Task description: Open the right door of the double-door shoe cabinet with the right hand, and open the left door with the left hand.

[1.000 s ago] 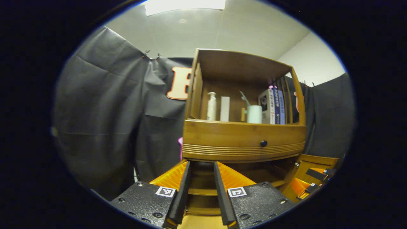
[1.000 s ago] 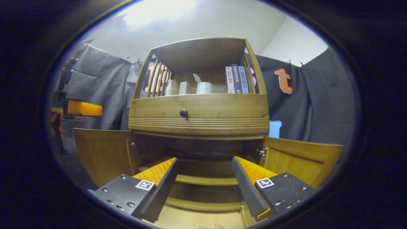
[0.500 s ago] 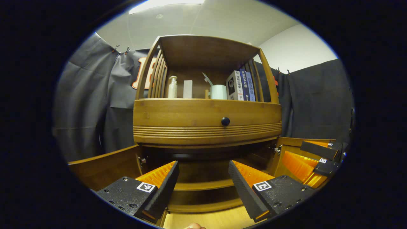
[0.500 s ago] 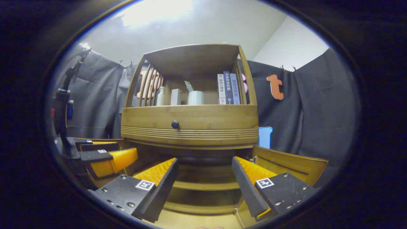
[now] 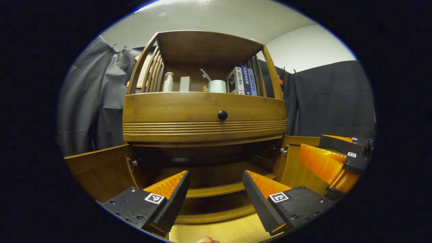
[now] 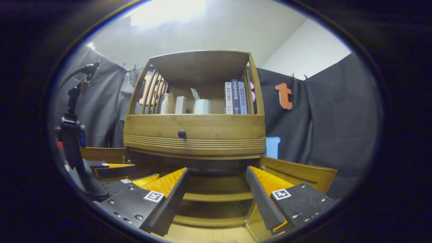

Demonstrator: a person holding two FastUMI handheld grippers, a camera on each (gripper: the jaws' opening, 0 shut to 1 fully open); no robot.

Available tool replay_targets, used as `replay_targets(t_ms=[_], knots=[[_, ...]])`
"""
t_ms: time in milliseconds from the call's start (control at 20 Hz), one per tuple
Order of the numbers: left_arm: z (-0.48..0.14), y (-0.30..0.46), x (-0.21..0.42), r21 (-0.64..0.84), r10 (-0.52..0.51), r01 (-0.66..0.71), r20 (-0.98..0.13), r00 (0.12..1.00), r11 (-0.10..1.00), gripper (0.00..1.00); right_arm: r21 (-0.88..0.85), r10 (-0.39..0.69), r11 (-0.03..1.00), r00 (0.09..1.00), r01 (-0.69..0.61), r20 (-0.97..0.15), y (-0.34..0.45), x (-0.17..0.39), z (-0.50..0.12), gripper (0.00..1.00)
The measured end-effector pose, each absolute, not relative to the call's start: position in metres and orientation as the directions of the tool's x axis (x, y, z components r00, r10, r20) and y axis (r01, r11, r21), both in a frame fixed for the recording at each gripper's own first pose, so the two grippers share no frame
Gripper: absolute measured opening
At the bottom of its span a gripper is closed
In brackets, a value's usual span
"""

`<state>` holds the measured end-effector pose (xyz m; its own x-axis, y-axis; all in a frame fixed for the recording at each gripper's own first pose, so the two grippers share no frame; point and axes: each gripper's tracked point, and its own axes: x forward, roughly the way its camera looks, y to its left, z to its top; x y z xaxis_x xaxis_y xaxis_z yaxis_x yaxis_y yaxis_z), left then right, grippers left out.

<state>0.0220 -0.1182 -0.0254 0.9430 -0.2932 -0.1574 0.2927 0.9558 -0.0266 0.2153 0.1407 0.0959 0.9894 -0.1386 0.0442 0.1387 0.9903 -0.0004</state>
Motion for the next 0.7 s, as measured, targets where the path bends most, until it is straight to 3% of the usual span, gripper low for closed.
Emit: replay_targets(t_ms=[150, 300, 350, 450, 500, 650, 700], knots=[[-0.027, -0.142, 0.017, -0.039, -0.375, 0.374, -0.151, 0.915, 0.927, 0.97, -0.009, -0.214, 0.977, 0.976, 0.215, 0.048, 0.127, 0.195, 0.097, 1.0], [-0.027, -0.174, 0.008, -0.066, -0.453, 0.449, -0.146, 0.879, 0.891, 0.97, -0.017, -0.291, 0.956, 0.956, 0.292, 0.049, 0.105, 0.171, 0.099, 0.96], [-0.023, -0.188, 0.003, -0.071, -0.479, 0.474, -0.135, 0.867, 0.878, 0.99, -0.02, -0.31, 0.95, 0.949, 0.312, 0.051, 0.098, 0.163, 0.101, 1.0], [-0.011, -0.218, -0.011, -0.081, -0.522, 0.516, -0.108, 0.846, 0.853, 0.97, -0.031, -0.338, 0.94, 0.939, 0.34, 0.057, 0.072, 0.144, 0.104, 0.96], [-0.005, -0.235, -0.019, -0.09, -0.54, 0.533, -0.099, 0.836, 0.842, 0.96, -0.036, -0.346, 0.936, 0.936, 0.349, 0.062, 0.06, 0.134, 0.107, 1.0], [0.006, -0.287, -0.046, -0.107, -0.567, 0.558, -0.091, 0.819, 0.823, 0.96, -0.033, -0.362, 0.93, 0.929, 0.365, 0.083, 0.015, 0.105, 0.115, 0.96], [0.01, -0.305, -0.055, -0.103, -0.568, 0.56, -0.086, 0.818, 0.822, 0.96, -0.028, -0.359, 0.931, 0.929, 0.363, 0.09, -0.002, 0.097, 0.118, 1.0]])
